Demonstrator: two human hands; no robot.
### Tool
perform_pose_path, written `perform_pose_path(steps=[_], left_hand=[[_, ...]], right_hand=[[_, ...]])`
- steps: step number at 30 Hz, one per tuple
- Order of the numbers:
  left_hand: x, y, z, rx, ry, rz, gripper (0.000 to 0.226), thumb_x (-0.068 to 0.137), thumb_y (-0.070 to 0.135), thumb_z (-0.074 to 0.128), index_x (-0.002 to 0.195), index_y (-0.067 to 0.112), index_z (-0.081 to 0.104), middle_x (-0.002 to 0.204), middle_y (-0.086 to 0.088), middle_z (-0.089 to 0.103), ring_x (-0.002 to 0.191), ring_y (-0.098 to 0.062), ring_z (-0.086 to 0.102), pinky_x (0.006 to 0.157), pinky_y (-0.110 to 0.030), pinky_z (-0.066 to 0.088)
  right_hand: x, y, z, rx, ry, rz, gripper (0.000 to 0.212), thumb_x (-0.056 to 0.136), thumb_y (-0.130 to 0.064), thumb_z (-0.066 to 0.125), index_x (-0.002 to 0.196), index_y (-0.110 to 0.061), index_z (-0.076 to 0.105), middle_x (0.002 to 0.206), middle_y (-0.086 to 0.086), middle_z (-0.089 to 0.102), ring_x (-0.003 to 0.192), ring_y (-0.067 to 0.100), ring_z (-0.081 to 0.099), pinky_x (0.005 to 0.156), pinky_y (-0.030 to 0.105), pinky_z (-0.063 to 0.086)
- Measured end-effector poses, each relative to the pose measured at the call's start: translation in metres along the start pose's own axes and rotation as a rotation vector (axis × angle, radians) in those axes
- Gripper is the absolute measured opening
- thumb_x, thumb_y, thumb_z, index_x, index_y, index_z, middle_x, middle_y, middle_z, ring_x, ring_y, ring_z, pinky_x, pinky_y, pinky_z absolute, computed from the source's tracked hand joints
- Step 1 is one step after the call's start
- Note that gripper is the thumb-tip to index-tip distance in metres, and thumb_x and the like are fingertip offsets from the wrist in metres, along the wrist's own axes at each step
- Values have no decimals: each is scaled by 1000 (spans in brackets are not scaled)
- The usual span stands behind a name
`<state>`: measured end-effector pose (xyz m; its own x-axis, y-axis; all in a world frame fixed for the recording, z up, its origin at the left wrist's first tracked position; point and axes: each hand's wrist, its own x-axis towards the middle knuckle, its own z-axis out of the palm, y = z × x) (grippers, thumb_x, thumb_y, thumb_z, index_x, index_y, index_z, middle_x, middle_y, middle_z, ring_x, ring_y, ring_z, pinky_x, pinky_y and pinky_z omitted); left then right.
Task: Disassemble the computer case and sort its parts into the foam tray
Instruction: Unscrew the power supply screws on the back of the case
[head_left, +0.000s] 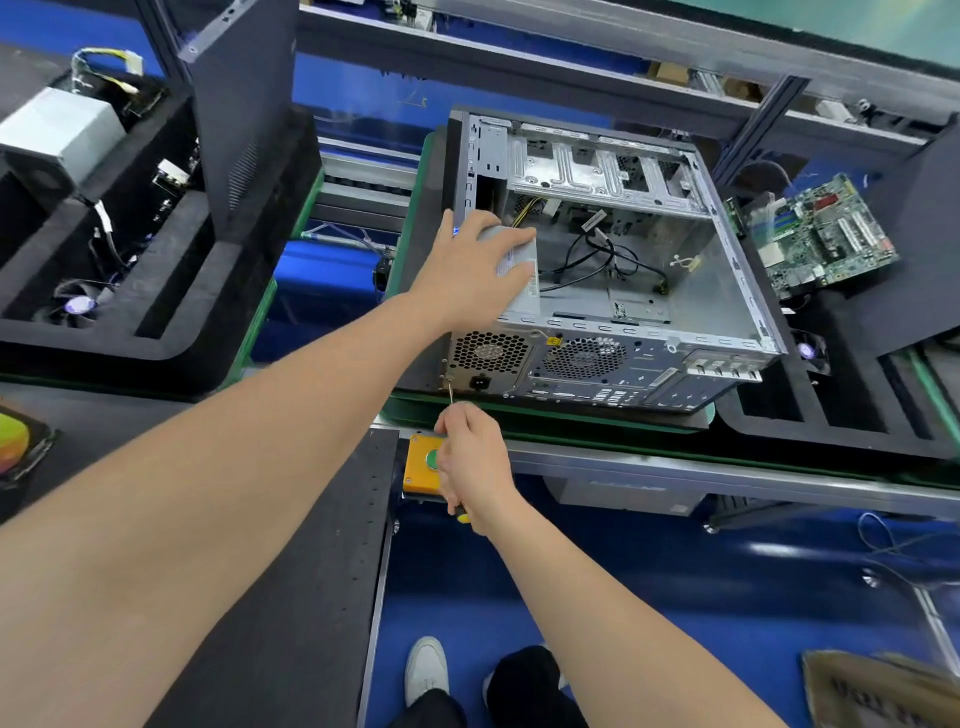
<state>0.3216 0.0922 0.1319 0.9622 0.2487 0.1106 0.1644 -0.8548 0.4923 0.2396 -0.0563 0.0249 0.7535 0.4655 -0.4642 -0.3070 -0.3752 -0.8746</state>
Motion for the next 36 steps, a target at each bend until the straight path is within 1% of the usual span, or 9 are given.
perform_pose_path(steps=[3,7,13,16,21,25,29,33,36], left_hand=[[-1,1,0,4,-7,1,51,106,49,38,155,34,38,150,-1,34,148,-20,26,126,-49,-7],[-2,1,-1,0,-9,-3,52,106,49,38,155,34,38,149,0,34,148,-20,26,126,-48,-7],[-4,2,-3,-33,-15,-21,52,105,50,38,155,34,38,150,1,33,149,-22,23,126,-46,-8],[-5,3,-3,-35,-11,-26,52,105,51,38,155,35,38,149,2,34,149,-21,23,127,-44,-7],[-4,2,-2,-44,-5,-39,52,104,52,39,154,37,39,149,4,34,150,-22,20,127,-44,-6],[-4,0,0,-55,-3,-55,52,104,54,39,153,40,38,150,5,33,153,-26,14,127,-44,-4],[-3,-1,1,-57,0,-60,52,103,56,39,153,41,39,151,6,33,154,-28,12,128,-44,-3],[-1,-2,2,-60,-4,-72,52,103,56,39,153,42,38,150,8,32,154,-28,11,128,-44,-2],[-2,-1,2,-63,1,-69,52,103,55,40,153,41,39,150,7,33,154,-27,13,128,-44,-3]], right_hand=[[0,3,0,-770,161,-266,17,111,-20,35,110,-14,51,84,8,62,71,30,63,59,37,48],[-1,11,0,-978,303,-368,9,112,-24,38,111,-21,46,72,1,58,61,26,57,55,36,44],[-2,2,-1,-417,245,-151,40,104,-30,38,78,-14,64,79,4,65,76,27,62,67,44,51],[-3,-2,-7,-286,110,-7,36,98,-16,44,69,-14,66,81,-1,61,63,23,57,55,35,52],[-4,3,-17,391,-261,229,9,94,-19,53,88,-15,58,70,3,52,49,20,44,51,32,45],[-9,22,-20,797,-537,281,21,108,-36,53,95,-21,61,72,0,39,42,12,33,40,23,32],[-8,25,-17,1231,-698,401,26,111,-30,46,104,-11,62,67,1,42,34,7,23,30,19,17],[-6,23,-15,1271,-656,430,26,108,-26,49,103,-7,66,61,2,42,32,8,22,28,18,15],[-6,18,-15,1074,-537,391,28,108,-27,49,95,-11,68,59,1,40,31,9,24,29,18,16]])
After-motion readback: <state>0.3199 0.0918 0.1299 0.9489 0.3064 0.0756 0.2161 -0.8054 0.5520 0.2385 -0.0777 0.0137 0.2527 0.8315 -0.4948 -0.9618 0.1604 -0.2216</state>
